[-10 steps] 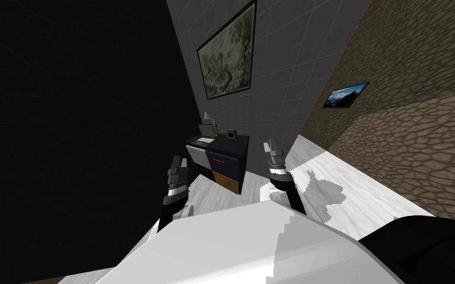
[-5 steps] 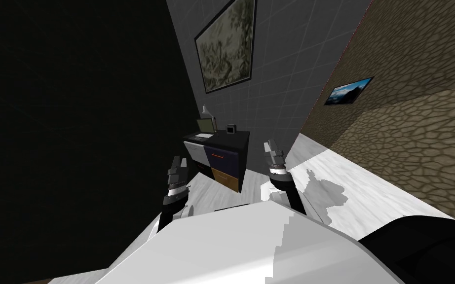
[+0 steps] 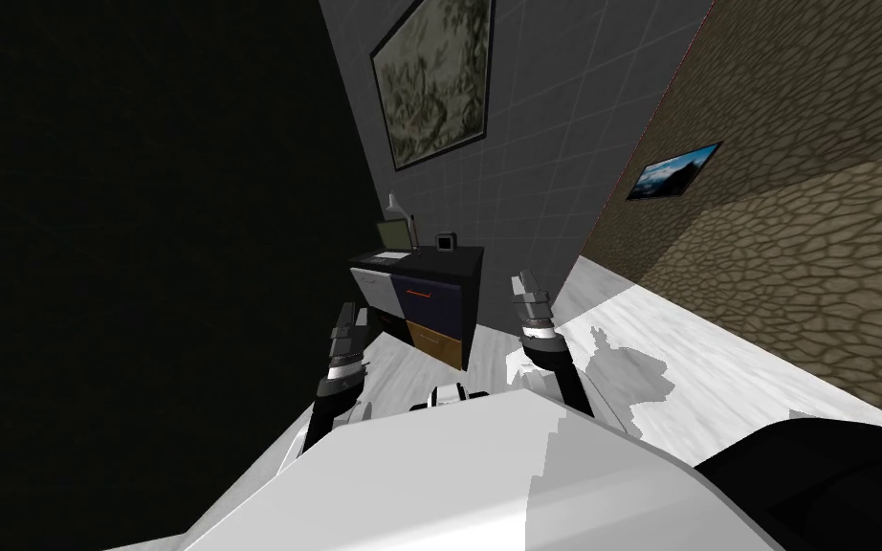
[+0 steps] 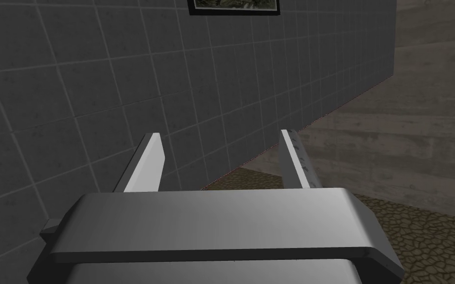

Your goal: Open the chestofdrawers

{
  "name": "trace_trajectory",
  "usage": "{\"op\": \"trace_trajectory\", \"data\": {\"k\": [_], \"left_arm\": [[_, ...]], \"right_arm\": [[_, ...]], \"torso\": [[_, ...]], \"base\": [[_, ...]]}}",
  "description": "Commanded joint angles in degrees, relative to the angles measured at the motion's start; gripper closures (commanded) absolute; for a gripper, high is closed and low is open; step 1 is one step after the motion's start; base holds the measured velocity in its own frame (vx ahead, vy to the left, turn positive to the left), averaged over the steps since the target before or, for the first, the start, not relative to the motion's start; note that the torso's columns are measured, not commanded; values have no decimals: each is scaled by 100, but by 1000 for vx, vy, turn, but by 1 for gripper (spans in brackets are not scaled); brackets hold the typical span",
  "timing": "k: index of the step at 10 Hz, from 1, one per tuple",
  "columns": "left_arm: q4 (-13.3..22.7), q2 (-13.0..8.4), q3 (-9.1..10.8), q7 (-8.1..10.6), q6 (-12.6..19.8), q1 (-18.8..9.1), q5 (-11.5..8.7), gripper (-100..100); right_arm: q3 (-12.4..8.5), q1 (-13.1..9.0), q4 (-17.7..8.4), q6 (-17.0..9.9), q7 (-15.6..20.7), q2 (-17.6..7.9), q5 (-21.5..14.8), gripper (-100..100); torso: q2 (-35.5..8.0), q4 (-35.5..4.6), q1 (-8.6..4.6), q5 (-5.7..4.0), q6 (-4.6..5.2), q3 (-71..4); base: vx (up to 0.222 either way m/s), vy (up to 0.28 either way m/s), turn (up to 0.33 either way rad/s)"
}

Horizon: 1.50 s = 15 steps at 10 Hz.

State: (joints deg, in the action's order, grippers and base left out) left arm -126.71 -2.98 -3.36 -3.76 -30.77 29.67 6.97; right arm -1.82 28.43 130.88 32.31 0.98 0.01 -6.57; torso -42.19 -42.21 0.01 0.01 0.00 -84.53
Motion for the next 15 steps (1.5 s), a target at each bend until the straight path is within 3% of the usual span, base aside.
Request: {"op": "trace_trajectory", "data": {"k": [1, 3, 10, 15], "left_arm": [[147, -364, -41, 12, 90, -82, 34, -100], [414, -556, -142, 22, 256, -219, 110, -100], [1149, -364, -431, 49, 717, -599, 326, -100], [1613, -591, -612, 67, 1008, -839, 462, -100]], "right_arm": [[0, 0, 0, 0, 0, 0, 0, 0], [0, 0, 0, 0, 0, 0, 0, 0], [0, 0, 0, 0, 0, 0, 0, 0], [0, 0, 0, 0, 0, 0, 0, 0]], "torso": [[-4, -5, -1, 0, 0, -5], [-7, -7, -2, -1, 0, -5], [-10, -8, 0, 0, -1, -3], [-6, -7, 0, 0, 0, -6]], "base": [[25, 0, -70], [37, 2, -114], [49, 3, -121], [35, 7, -102]]}}
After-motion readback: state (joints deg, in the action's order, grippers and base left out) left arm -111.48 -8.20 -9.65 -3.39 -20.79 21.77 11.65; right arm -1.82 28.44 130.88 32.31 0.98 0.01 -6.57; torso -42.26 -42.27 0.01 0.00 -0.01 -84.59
